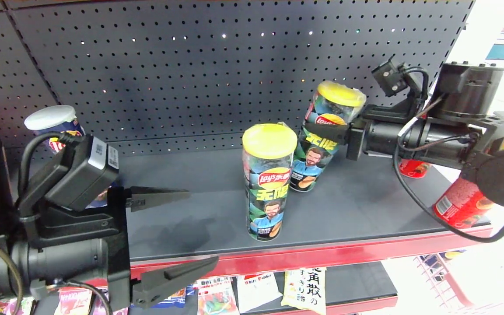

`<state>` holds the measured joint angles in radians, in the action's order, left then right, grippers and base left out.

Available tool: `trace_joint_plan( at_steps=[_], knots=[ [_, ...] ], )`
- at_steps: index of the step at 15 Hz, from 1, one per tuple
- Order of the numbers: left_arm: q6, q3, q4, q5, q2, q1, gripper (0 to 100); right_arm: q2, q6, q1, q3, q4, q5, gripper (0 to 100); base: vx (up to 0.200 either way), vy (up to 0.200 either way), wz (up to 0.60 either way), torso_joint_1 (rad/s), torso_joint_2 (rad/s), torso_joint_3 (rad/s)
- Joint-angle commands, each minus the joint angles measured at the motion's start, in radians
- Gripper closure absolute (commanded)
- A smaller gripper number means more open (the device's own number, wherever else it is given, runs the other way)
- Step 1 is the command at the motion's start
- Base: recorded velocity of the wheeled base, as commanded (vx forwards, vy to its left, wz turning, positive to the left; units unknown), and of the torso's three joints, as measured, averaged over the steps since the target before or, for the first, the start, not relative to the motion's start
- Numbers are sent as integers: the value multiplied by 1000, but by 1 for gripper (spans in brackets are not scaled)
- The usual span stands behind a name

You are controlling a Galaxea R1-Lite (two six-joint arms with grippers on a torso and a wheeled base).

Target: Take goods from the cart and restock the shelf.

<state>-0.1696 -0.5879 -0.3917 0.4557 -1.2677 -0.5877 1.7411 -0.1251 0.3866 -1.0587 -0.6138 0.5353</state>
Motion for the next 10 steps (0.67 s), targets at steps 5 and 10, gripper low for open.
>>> trace_joint_plan(
  at_steps=[5, 10],
  knots=[
    [78, 16, -3, -101, 88, 15, 0, 147, -34, 48, -152, 2, 5, 100, 0, 0, 0, 0, 0, 0],
    [78, 14, -6, -104, 88, 52, 0, 172, -34, 66, -159, 45, 5, 100, 0, 0, 0, 0, 0, 0]
  ],
)
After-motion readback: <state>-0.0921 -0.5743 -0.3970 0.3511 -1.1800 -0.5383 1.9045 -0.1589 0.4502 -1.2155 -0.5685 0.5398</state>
